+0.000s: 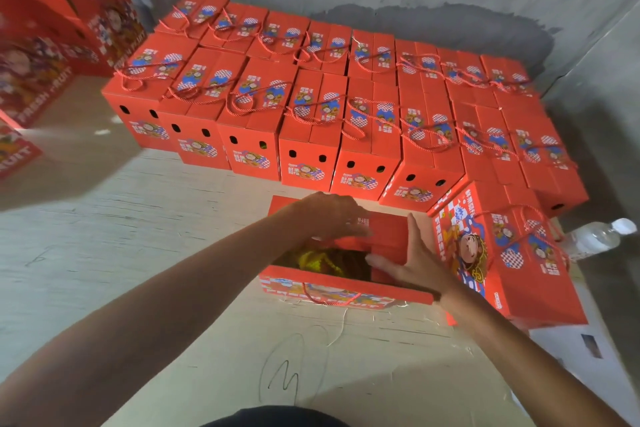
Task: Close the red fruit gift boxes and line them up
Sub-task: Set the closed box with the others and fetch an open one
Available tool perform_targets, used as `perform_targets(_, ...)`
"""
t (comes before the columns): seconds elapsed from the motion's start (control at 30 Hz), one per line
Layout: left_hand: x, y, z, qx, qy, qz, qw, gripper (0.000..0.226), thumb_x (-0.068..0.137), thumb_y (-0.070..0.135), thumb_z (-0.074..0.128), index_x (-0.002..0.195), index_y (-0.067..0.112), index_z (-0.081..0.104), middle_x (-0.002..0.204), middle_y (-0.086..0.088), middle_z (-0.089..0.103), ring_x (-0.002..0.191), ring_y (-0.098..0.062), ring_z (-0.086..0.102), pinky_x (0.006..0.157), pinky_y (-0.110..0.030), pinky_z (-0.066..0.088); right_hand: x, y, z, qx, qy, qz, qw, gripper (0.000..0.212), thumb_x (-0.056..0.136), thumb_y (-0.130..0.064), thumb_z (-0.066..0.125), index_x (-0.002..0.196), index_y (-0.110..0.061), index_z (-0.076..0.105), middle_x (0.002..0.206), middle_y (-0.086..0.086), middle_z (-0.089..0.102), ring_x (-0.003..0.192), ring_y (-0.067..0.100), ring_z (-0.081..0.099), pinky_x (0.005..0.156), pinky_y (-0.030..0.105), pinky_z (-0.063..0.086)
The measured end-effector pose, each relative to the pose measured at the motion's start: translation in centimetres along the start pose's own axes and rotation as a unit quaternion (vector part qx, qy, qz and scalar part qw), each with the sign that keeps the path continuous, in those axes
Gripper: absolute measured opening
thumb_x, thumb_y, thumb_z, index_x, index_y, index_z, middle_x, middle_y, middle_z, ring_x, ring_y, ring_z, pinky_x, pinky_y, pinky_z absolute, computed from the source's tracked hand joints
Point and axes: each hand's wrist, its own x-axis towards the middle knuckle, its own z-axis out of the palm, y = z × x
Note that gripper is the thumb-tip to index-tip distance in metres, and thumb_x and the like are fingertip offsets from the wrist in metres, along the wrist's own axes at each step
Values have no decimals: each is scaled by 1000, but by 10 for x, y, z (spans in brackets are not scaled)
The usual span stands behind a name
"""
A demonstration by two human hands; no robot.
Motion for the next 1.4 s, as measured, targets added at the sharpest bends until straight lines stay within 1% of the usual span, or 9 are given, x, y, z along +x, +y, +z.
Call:
perform_targets(0.13,-71,-31,7,-226,226,-27,947,18,100,28,65,116,24,72,121,6,68,111,-10,61,93,-30,51,-10,13,0,161,7,-66,985,106,86,-51,71,164,-33,1,159,-10,39,141,7,47,119,46,38)
perform_targets(0.23,-113,-50,25,-442,268,-121,848,15,94,30,70,98,16,73,95,6,73,94,-12,68,83,-37,58,-20,20,7,236,45,-76,968,82,92,-28,71,161,-28,27,140,-33,44,121,-25,47,99,12,45)
perform_targets(0.37,-131,-61,54,-568,311,-129,751,39,103,35,50,108,7,77,107,-4,79,108,-23,73,99,-39,56,-24,21,14,295,69,-76,950,61,96,-15,68,153,-26,47,147,-27,46,140,-7,42,106,8,38)
perform_targets(0.6,-120,-73,77,-320,245,-13,915,20,88,31,74,107,31,82,144,20,57,134,-13,48,105,-37,47,-29,22,22,317,134,-90,935,42,95,-16,73,136,-24,64,135,-16,61,118,-12,56,100,12,46)
perform_targets(0.87,-132,-80,63,-19,201,61,977,53,87,1,62,129,32,71,125,3,60,110,-21,56,83,-43,51,-44,47,17,186,145,-204,950,40,95,13,60,122,-13,75,160,-5,44,142,5,46,104,17,46)
perform_targets(1.03,-154,-70,66,-24,187,47,981,62,90,18,72,146,35,53,149,15,46,134,-14,47,104,-41,49,-55,45,5,179,41,-195,963,76,83,27,52,138,-24,64,166,-18,29,151,-1,28,102,18,46)
perform_targets(1.17,-161,-50,74,-172,218,-39,960,70,97,72,44,159,48,22,148,22,48,136,-7,44,110,-45,40,-62,31,4,268,-6,-104,958,77,82,-41,84,150,-41,48,151,-21,51,137,-8,46,104,25,50)
perform_targets(1.3,-129,-22,74,-268,373,-192,867,90,94,71,48,162,28,7,91,15,70,79,-10,64,73,-34,46,-55,12,10,263,155,-68,950,74,79,-75,67,140,-33,61,121,-20,71,112,-7,65,86,9,51)
perform_targets(1.4,-110,-16,74,-178,417,-228,862,72,97,60,58,155,24,32,94,10,68,82,-18,63,74,-36,47,-43,4,17,181,282,-70,940,59,88,-63,69,134,-26,64,116,-19,69,106,-6,64,79,5,48)
